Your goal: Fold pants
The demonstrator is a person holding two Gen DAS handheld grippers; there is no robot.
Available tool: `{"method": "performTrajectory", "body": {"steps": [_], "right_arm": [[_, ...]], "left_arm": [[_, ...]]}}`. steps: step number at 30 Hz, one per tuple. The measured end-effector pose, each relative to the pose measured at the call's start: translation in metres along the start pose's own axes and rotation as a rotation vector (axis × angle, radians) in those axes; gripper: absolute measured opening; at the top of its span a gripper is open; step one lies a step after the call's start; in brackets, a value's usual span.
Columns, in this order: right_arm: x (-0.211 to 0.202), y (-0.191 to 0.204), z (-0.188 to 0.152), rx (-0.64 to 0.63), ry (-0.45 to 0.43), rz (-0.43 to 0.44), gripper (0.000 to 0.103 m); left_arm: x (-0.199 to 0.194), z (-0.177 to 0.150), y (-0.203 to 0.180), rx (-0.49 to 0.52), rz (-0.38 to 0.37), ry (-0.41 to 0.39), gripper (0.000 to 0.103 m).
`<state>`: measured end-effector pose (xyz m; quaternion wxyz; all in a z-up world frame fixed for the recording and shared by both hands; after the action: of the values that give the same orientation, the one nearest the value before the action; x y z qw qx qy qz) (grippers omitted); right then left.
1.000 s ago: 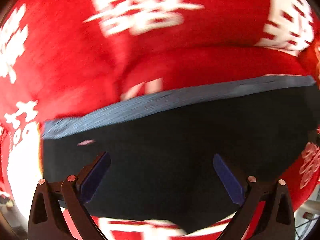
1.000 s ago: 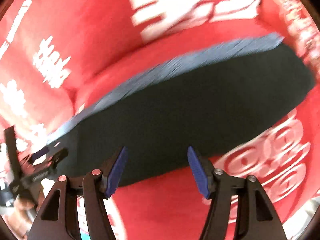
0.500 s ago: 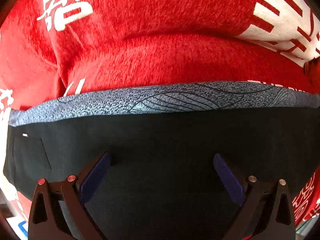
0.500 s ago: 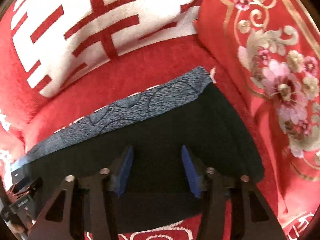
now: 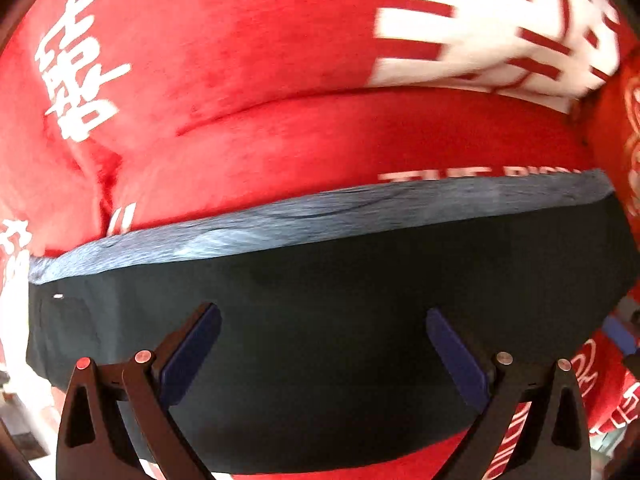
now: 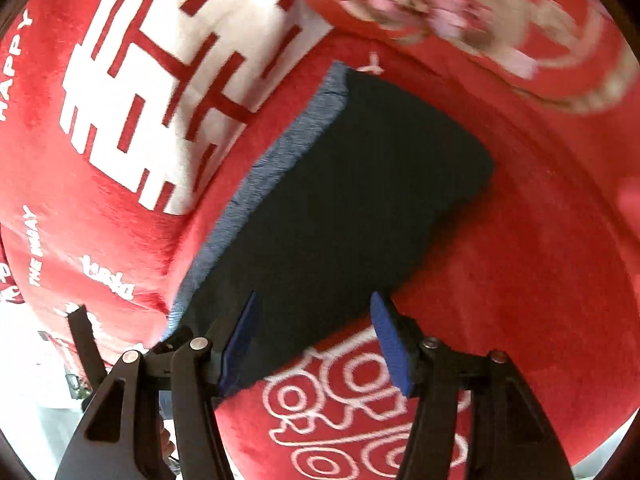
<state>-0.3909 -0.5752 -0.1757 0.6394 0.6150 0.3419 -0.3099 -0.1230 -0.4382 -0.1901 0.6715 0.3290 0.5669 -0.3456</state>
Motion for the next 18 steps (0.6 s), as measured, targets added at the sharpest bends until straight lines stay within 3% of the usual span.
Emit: {"method": "performTrajectory", "body": {"steps": [2, 6, 9, 18], "right_arm": [[-0.003, -0.011, -0.001, 0.042, -0.010, -0.005, 0.062], [-0.007, -0.029, 0.001, 0.140, -0.041, 0.070, 0.062], [-0.008, -0.030, 0.010, 0.134, -0.084, 0.104, 0.062], [0.011, -0.037, 0.036, 0.115, -0.204, 0.158, 0.064]], "left_arm": [[0.008, -0.001, -0.018, 0.003, -0.012, 0.020, 0.103], [0.028, -0.012, -0.029, -0.015, -0.008, 0.032, 0.103], [0.029, -0.014, -0.025, -0.059, -0.044, 0.009, 0.103], [0.032, -0.016, -0.028, -0.027, -0.029, -0.021, 0.103]]}}
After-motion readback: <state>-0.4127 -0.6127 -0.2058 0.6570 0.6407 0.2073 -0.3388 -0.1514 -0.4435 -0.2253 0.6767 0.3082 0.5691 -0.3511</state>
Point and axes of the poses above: each gripper's, at about its wrist camera, not at the fingertips, and x roughly the way its jaws point, y to its left, z to its top, the point moved 6 cm from there along x, roughly the way its jaws point, and after that the axes turned 3 degrees about y, right-handed, at the moved point
